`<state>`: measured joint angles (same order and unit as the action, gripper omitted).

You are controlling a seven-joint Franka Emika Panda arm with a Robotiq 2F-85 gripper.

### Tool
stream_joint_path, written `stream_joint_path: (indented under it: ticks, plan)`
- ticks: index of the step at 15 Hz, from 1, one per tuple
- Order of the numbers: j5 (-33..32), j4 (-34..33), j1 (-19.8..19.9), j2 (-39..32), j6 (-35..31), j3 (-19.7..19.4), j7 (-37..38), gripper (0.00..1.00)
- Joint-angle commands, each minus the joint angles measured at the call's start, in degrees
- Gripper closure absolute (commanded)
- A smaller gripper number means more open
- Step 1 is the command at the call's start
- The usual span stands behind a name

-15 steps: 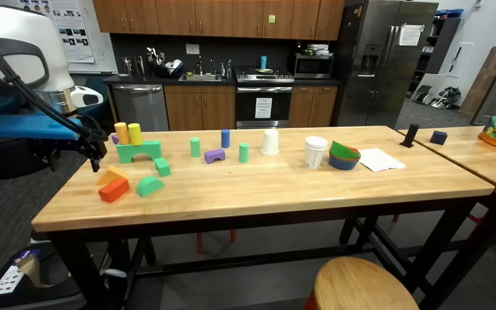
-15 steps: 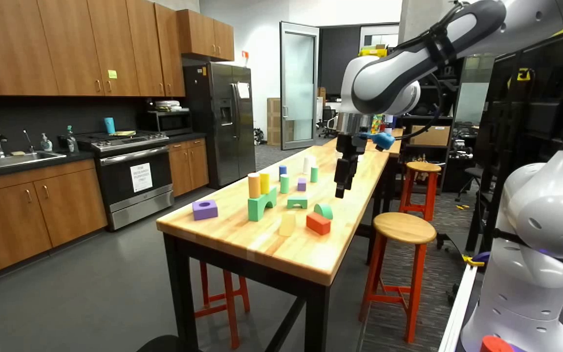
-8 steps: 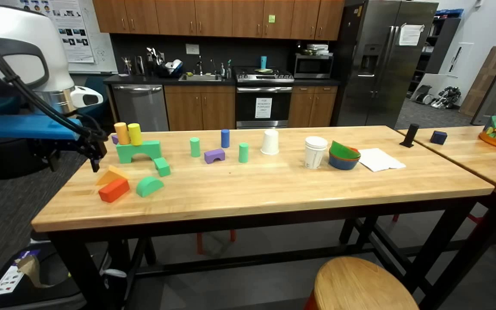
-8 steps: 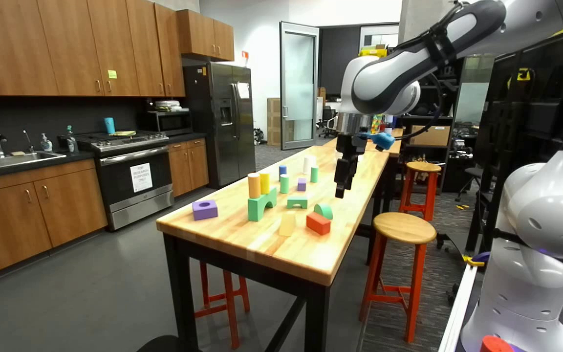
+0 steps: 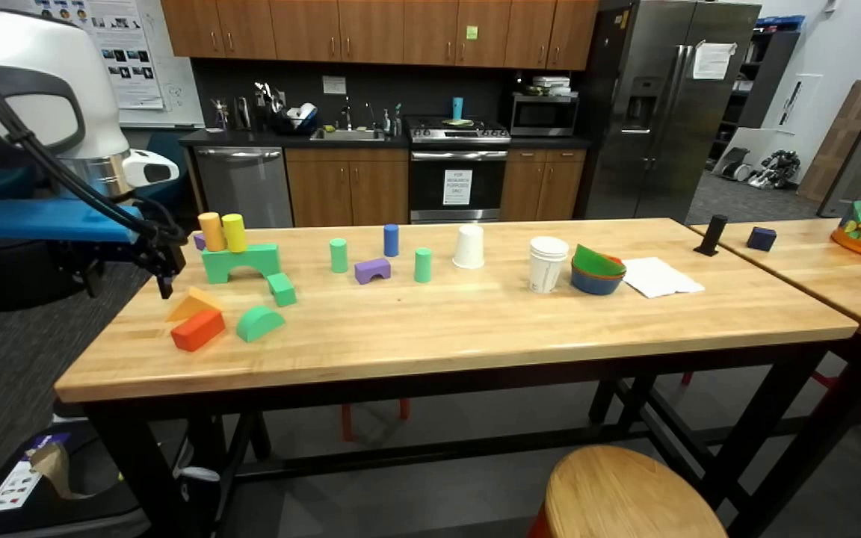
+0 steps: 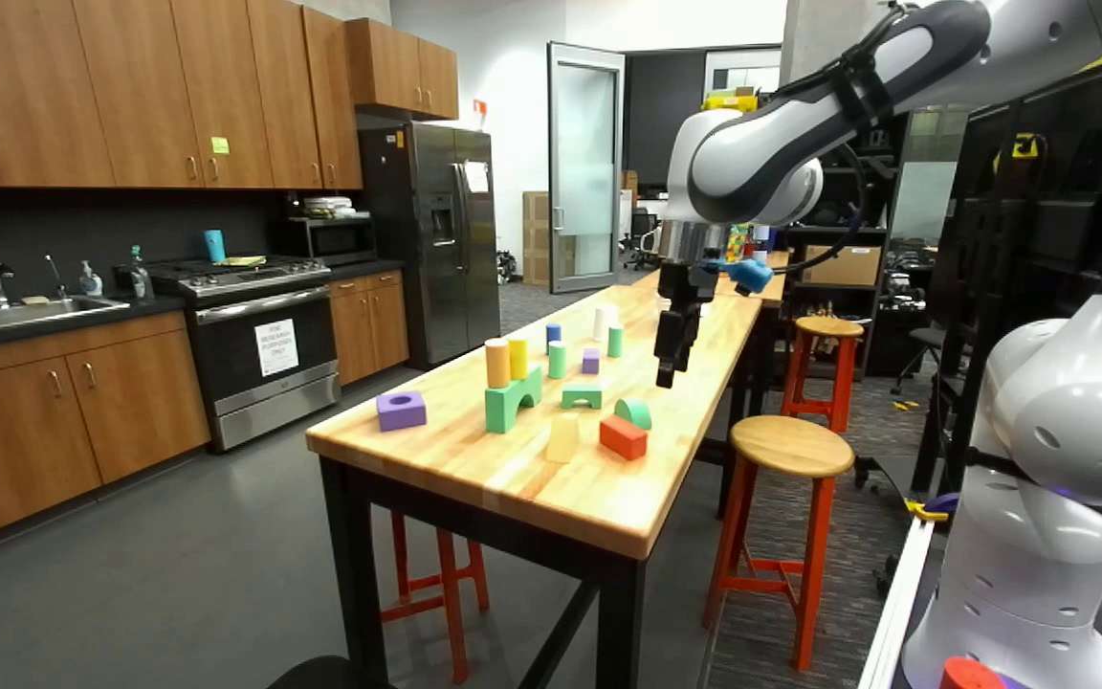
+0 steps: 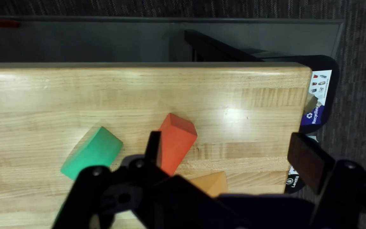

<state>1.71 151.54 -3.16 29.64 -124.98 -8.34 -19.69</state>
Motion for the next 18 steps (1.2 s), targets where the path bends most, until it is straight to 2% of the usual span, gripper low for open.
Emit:
stream_joint_path:
  ticks: [1, 7, 12, 15, 18]
  plan:
    - [0.3, -0.1, 0.5, 0.0, 0.1, 0.5, -0.2, 0.00]
    - [-6.7, -4.2, 3.5, -6.4, -1.2, 0.3, -1.3, 0.00]
    - [-14.2, -9.6, 5.2, -13.5, -2.1, -0.2, -6.8, 0.00]
    - [-15.5, -14.6, 5.5, -18.3, -2.6, -0.3, -9.4, 0.00]
    - [-13.5, -20.5, 5.6, -23.3, -2.7, -0.5, -12.0, 0.00]
